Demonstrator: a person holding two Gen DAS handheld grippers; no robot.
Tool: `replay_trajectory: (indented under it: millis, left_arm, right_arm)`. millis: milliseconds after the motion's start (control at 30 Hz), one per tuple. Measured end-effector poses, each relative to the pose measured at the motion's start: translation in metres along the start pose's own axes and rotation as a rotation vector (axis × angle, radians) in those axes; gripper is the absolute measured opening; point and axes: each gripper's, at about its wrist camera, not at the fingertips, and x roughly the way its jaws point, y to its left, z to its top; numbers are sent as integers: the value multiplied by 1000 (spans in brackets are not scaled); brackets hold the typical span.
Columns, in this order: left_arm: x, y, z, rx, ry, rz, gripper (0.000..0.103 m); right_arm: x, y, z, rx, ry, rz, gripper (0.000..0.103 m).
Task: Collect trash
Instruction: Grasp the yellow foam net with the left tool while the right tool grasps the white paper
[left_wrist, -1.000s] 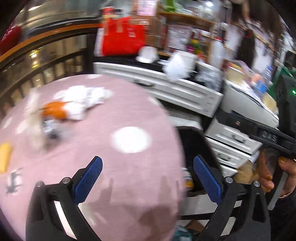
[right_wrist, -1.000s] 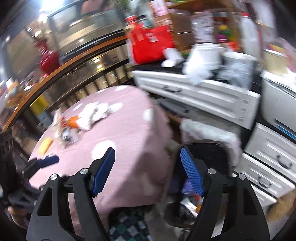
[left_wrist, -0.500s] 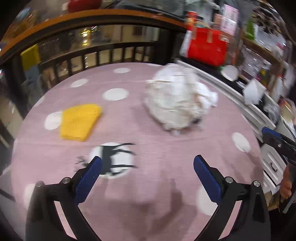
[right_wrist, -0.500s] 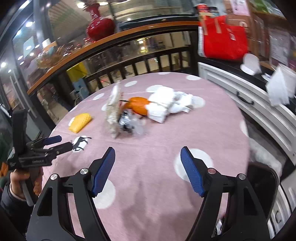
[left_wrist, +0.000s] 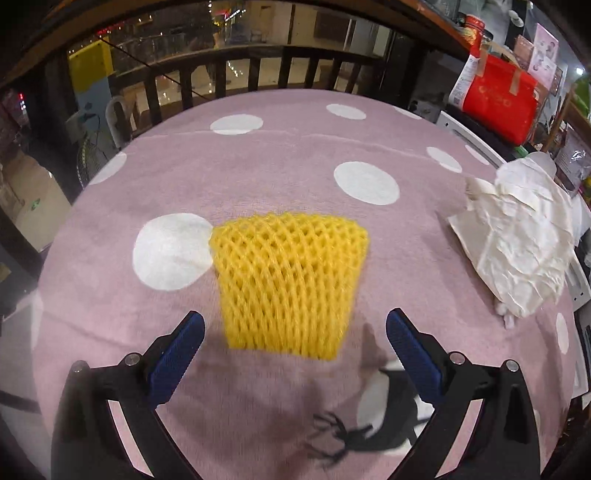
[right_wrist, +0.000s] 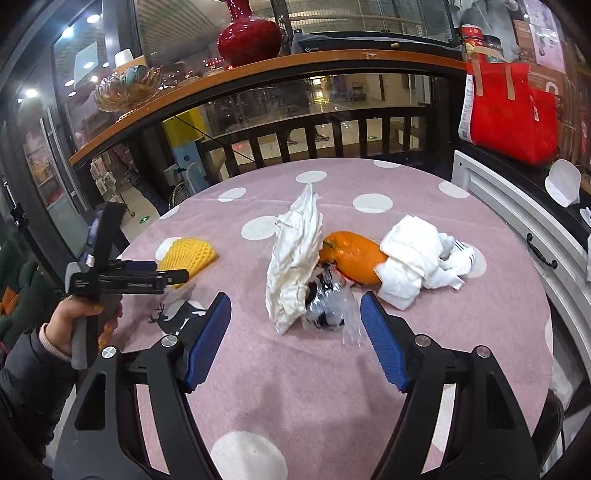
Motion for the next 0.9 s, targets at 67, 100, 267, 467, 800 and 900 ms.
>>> replay_trajectory:
  millis: [67,100,267,467,800,900]
  left_arm:
    - [6,-1,4,4,8,-16,96]
    - [8,-4,6,17,10,-14,96]
    - [16,-14,12,88,0,65,82]
    - [11,-8,18,77,-28,62,28]
    - [-28,-7,0,17,-125,-40,20]
    - [-44,-11,-9,19,-162,-47,21]
  right_arm:
    - [4,1,3,-2,2,-2,73]
    - [7,2,3,-6,3,-5,73]
    - [20,4,9,-30,16,-23,73]
    - [36,-1,23,-21,21,-29,67]
    - [77,-2,43,-24,70,-62,45]
    - [88,-5,42,3,88,-47,22]
